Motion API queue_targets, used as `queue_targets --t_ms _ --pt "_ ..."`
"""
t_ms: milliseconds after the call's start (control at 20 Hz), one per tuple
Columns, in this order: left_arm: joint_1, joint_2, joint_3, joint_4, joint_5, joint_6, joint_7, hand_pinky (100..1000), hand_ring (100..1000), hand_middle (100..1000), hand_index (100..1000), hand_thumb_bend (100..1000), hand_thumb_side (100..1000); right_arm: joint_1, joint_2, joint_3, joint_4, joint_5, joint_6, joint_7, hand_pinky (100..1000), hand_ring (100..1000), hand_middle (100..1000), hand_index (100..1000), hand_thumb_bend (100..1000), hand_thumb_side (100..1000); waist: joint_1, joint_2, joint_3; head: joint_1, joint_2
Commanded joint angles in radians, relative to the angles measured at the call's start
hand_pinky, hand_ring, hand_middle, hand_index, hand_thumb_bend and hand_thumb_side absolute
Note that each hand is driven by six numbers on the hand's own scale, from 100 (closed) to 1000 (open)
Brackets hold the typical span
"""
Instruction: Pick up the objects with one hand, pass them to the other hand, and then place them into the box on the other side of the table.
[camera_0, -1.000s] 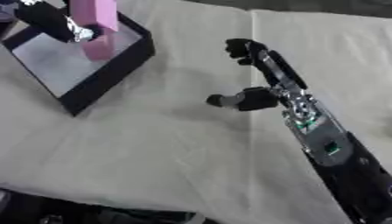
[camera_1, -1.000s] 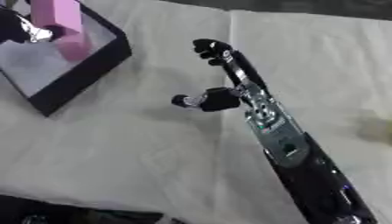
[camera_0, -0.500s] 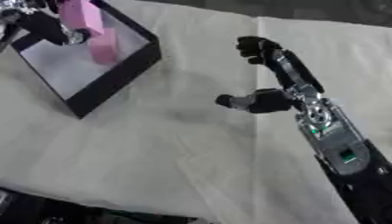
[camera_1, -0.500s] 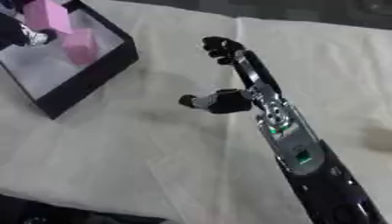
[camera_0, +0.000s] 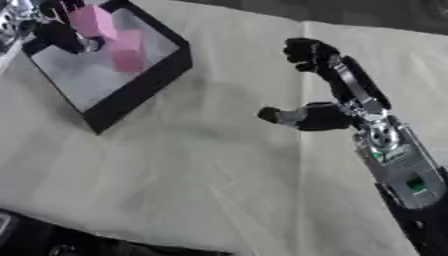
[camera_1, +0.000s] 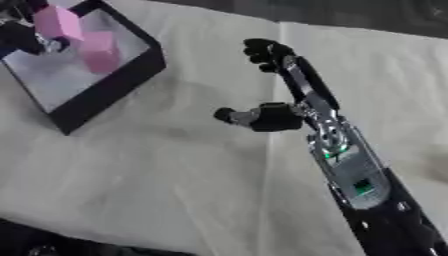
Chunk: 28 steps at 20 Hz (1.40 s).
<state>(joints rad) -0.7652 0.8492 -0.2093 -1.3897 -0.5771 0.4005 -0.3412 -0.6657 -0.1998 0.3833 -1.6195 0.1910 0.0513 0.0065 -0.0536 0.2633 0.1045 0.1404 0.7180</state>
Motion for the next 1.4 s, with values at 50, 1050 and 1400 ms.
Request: queue_targets --t_ms 50,1050,1400 --pt "-0.017 0.017 0.025 0.031 -0.014 -0.004 0.022 727 624 537 482 209 100 -0.019 -0.011 -0.001 -0.031 -0.007 -0.001 0.001 841 834 778 864 762 164 0.004 -0.013 -0.001 0.007 -0.011" --pt "-0.029 -0.002 0.051 0.145 -0.064 -0.043 0.053 795 767 737 841 764 365 -0.022 -0.014 -0.001 -0.066 -0.033 0.005 -0.006 838 827 770 858 763 165 0.002 -0.01 -0.014 -0.002 -0.005" --pt "-0.02 -0.006 0.097 0.045 0.158 -0.022 0.2 692 658 659 790 352 439 -0.018 -0.023 -0.001 -0.069 -0.05 0.013 -0.008 836 823 764 836 745 148 0.0 -0.016 -0.008 -0.029 0.01"
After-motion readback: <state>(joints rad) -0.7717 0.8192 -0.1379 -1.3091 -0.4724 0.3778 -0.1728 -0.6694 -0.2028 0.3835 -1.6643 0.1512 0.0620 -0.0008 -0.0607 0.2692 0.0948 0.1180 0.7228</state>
